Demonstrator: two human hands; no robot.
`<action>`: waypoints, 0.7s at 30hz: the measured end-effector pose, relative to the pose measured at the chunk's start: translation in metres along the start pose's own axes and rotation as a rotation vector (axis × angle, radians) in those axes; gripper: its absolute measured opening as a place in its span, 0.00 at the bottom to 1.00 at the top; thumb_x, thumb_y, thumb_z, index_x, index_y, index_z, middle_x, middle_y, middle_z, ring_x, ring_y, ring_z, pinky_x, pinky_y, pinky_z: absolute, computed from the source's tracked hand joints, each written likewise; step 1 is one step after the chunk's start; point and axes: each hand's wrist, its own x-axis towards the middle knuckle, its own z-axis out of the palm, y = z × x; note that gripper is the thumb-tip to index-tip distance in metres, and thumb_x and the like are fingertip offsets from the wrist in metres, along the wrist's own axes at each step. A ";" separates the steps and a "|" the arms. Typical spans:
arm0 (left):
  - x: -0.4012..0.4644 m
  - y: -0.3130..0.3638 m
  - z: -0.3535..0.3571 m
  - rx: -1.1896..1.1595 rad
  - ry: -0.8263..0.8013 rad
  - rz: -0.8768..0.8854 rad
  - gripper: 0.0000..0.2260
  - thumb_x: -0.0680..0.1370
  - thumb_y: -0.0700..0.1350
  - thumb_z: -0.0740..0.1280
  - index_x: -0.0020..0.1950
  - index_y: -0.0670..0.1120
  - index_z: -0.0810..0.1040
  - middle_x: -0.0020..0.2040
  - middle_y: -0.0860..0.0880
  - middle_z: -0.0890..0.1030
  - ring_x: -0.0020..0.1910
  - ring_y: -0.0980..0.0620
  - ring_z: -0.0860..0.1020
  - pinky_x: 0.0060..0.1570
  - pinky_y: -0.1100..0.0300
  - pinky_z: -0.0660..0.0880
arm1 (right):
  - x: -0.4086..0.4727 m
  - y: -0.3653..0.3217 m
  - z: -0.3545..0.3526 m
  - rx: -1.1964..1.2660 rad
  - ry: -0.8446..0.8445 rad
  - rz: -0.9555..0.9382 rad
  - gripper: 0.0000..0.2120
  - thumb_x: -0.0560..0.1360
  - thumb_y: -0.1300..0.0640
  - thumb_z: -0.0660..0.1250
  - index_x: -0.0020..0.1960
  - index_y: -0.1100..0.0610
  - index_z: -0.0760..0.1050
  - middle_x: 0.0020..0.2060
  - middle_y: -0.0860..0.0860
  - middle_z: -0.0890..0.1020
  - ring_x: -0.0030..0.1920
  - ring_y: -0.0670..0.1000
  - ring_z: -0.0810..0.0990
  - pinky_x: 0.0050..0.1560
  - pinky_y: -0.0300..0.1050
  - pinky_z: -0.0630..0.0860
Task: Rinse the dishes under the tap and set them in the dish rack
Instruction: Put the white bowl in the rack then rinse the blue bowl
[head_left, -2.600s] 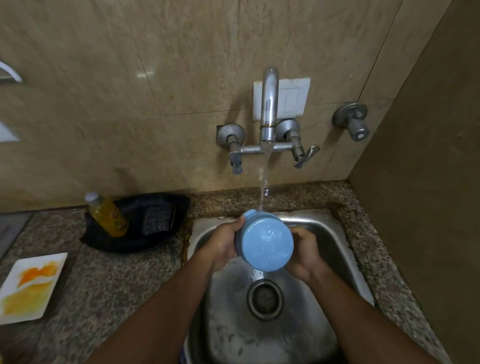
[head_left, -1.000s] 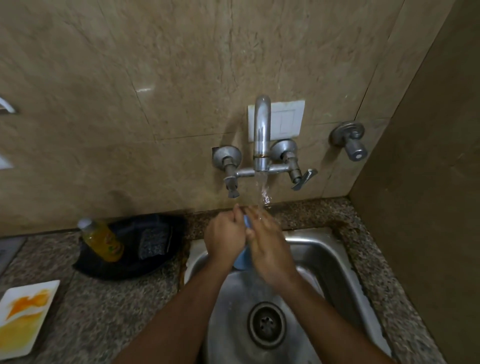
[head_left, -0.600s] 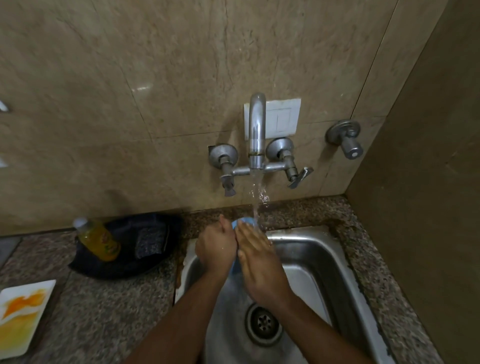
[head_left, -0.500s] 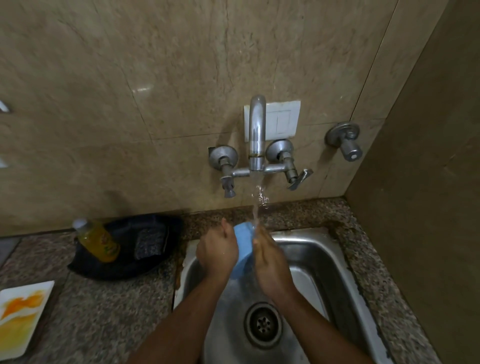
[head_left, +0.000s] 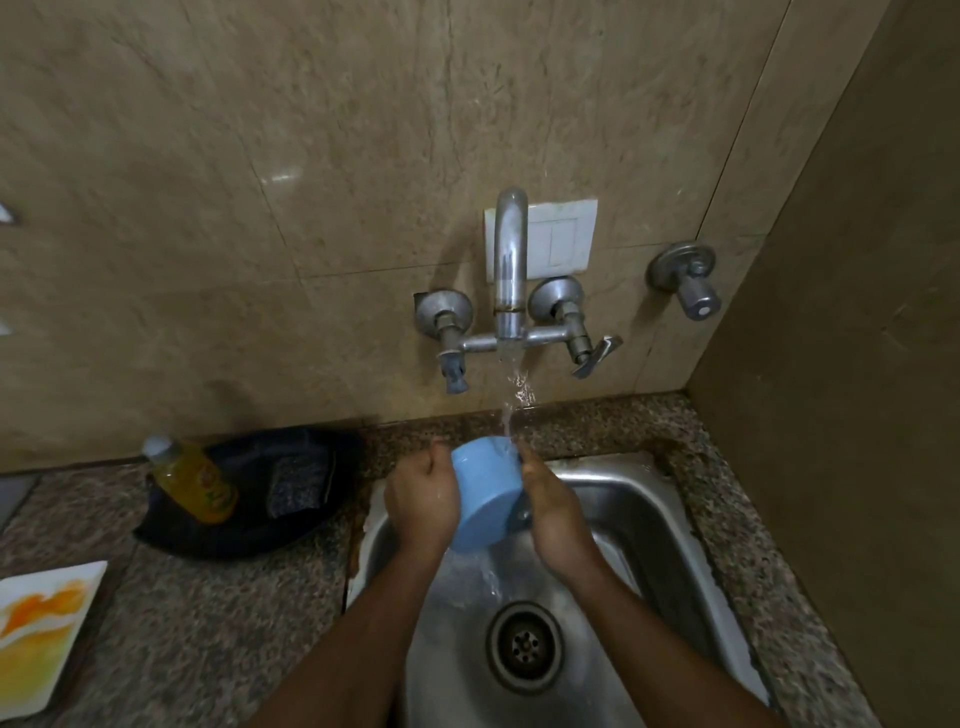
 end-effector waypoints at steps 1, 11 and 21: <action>-0.001 0.003 0.001 -0.042 -0.028 -0.032 0.18 0.81 0.47 0.61 0.32 0.43 0.74 0.31 0.47 0.75 0.31 0.50 0.73 0.35 0.58 0.67 | 0.007 -0.002 -0.005 0.151 0.023 0.124 0.17 0.83 0.44 0.55 0.58 0.53 0.77 0.41 0.49 0.86 0.42 0.47 0.83 0.42 0.40 0.79; 0.007 0.002 0.006 -0.345 -0.291 -0.153 0.17 0.82 0.48 0.60 0.37 0.41 0.76 0.31 0.46 0.77 0.30 0.52 0.76 0.32 0.61 0.71 | 0.018 -0.017 -0.020 0.487 -0.023 0.165 0.20 0.76 0.43 0.64 0.60 0.56 0.78 0.48 0.65 0.84 0.43 0.63 0.84 0.43 0.53 0.80; 0.016 0.021 0.010 0.086 -0.269 0.303 0.22 0.81 0.52 0.59 0.31 0.42 0.75 0.33 0.43 0.81 0.35 0.44 0.80 0.40 0.52 0.75 | 0.036 -0.028 -0.021 0.149 -0.164 -0.051 0.11 0.72 0.51 0.69 0.49 0.57 0.78 0.42 0.56 0.82 0.40 0.55 0.81 0.40 0.44 0.76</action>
